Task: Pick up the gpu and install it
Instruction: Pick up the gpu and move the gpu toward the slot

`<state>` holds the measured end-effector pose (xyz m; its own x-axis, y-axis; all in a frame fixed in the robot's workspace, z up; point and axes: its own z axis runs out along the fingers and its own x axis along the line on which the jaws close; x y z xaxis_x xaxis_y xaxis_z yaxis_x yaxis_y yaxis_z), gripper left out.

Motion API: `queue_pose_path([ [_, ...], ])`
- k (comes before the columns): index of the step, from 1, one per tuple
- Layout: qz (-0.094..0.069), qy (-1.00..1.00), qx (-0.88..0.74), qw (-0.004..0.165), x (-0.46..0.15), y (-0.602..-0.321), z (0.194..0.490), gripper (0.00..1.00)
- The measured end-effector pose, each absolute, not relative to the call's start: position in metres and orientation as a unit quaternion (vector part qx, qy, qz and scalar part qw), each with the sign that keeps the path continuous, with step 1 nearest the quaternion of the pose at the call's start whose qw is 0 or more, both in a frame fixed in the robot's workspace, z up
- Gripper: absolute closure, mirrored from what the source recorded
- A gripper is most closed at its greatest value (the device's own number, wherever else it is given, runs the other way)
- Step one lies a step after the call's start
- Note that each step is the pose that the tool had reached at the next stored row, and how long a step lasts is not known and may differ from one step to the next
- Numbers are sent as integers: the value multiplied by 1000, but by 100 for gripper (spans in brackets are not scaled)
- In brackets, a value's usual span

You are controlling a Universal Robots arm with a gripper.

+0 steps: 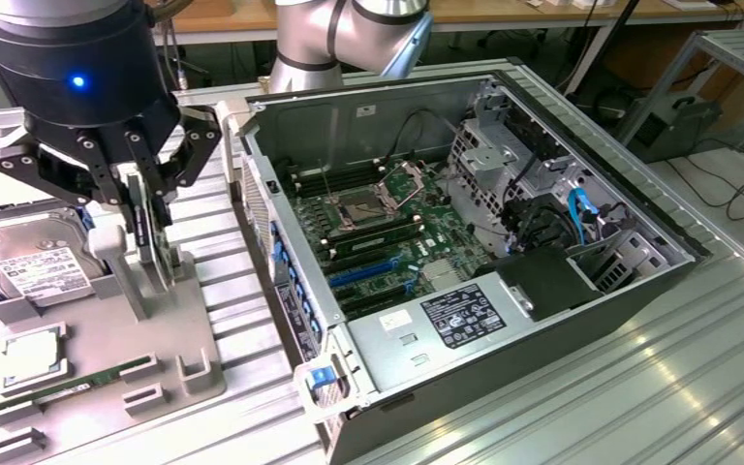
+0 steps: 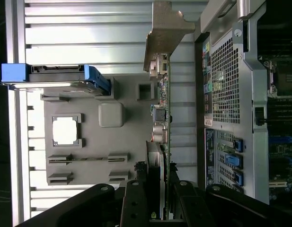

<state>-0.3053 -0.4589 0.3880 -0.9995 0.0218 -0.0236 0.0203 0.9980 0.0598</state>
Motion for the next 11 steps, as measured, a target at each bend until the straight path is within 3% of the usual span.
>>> queue_pose_path([
  [11,30,999,11,12,-305,-459,399,73],
])
